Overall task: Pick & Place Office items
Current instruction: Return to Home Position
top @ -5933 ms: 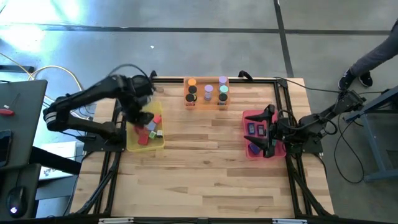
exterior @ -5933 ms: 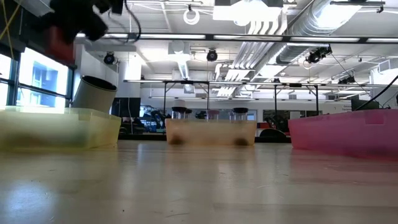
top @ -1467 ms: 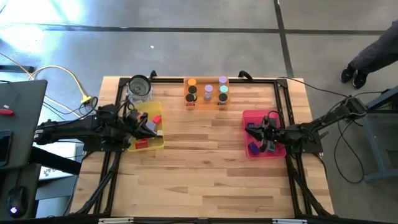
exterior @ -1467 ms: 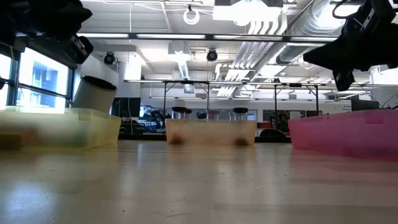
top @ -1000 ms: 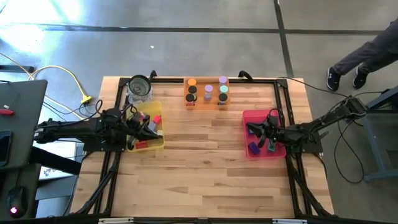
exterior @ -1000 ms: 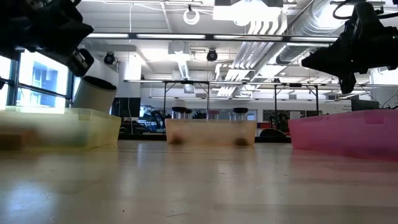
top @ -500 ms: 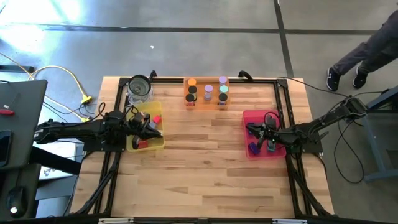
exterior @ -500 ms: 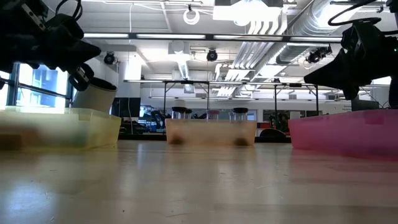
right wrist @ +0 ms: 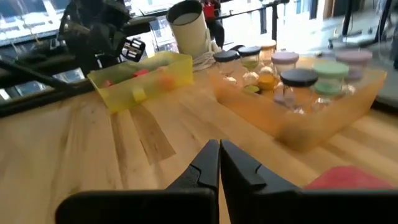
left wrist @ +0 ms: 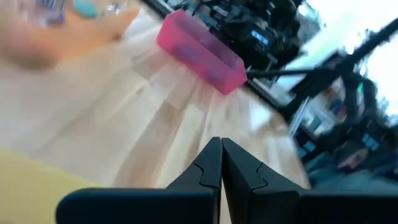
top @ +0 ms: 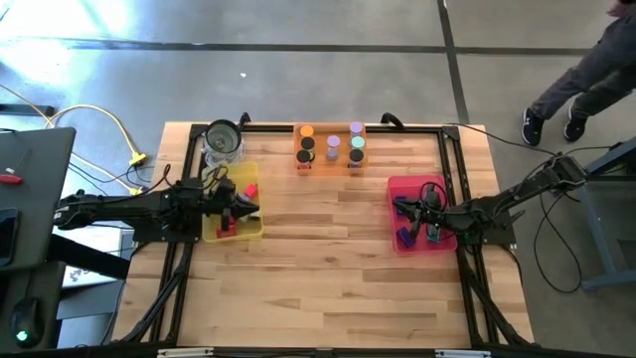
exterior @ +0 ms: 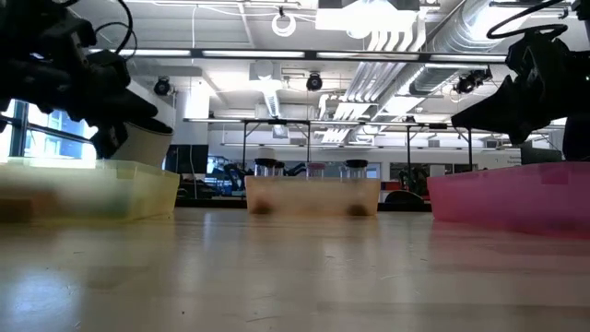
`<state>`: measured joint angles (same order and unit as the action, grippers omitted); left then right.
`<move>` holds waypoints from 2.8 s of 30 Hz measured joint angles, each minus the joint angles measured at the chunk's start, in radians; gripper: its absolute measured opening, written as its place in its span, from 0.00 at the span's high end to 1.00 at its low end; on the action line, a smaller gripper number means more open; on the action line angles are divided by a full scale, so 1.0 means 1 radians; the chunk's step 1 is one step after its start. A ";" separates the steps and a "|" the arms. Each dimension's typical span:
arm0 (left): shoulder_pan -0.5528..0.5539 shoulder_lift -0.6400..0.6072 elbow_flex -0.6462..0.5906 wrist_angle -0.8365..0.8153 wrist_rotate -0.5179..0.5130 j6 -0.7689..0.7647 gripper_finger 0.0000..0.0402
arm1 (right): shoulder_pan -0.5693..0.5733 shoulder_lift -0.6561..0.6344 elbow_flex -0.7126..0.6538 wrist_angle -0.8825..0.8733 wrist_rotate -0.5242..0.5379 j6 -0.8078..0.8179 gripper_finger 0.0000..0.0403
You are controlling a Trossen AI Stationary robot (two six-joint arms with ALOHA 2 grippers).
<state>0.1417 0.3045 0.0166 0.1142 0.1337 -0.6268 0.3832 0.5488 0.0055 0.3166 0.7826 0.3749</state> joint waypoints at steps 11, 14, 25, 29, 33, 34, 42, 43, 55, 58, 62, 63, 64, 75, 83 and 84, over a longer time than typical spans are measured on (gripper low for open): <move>0.000 0.007 -0.002 0.006 -0.001 -0.210 1.00 | 0.000 0.000 0.000 0.107 -0.330 -0.092 1.00; 0.000 0.007 -0.002 0.006 -0.001 -0.211 1.00 | 0.000 0.000 0.000 0.106 -0.466 -0.119 1.00; 0.000 0.007 -0.002 0.006 -0.001 -0.212 1.00 | 0.000 0.000 0.000 0.044 -0.500 -0.163 1.00; 0.000 0.007 -0.002 0.006 -0.001 -0.212 1.00 | 0.000 0.000 0.000 0.040 -0.499 -0.163 1.00; 0.000 0.007 -0.002 0.006 0.000 -0.212 1.00 | 0.000 0.000 0.000 0.037 -0.498 -0.163 1.00; 0.000 0.007 -0.002 0.006 0.000 -0.211 1.00 | 0.000 0.000 0.000 0.037 -0.497 -0.163 1.00; -0.026 -0.001 -0.002 0.006 -0.001 -0.211 1.00 | 0.040 -0.047 0.000 0.031 -0.497 -0.163 1.00; -0.033 -0.001 -0.002 0.006 0.000 -0.211 1.00 | 0.046 -0.065 0.000 0.029 -0.497 -0.163 1.00; -0.054 -0.001 -0.002 0.006 0.001 -0.211 1.00 | 0.069 -0.270 0.000 0.030 -0.497 -0.163 1.00; -0.053 -0.001 -0.002 0.006 0.000 -0.211 1.00 | 0.069 -0.314 0.000 0.030 -0.497 -0.163 1.00; -0.053 -0.022 -0.002 0.006 0.000 -0.211 1.00 | 0.069 -0.369 0.000 0.030 -0.497 -0.163 1.00; -0.053 -0.033 -0.002 0.005 0.000 -0.211 1.00 | 0.069 -0.380 0.000 0.030 -0.497 -0.163 1.00; -0.053 -0.048 -0.002 0.005 0.000 -0.211 1.00 | 0.069 -0.390 0.000 0.030 -0.497 -0.163 1.00; -0.053 -0.275 -0.002 0.006 0.000 -0.211 1.00 | 0.068 -0.406 0.000 0.030 -0.497 -0.163 1.00; -0.053 -0.298 -0.002 0.044 0.000 -0.210 1.00 | 0.068 -0.406 0.000 0.030 -0.497 -0.163 1.00; -0.053 -0.299 -0.002 0.046 0.000 -0.210 1.00 | 0.068 -0.406 0.000 0.030 -0.497 -0.163 1.00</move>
<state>0.0883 0.0059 0.0143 0.1606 0.1341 -0.8371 0.4515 0.1425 0.0055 0.3468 0.2852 0.2123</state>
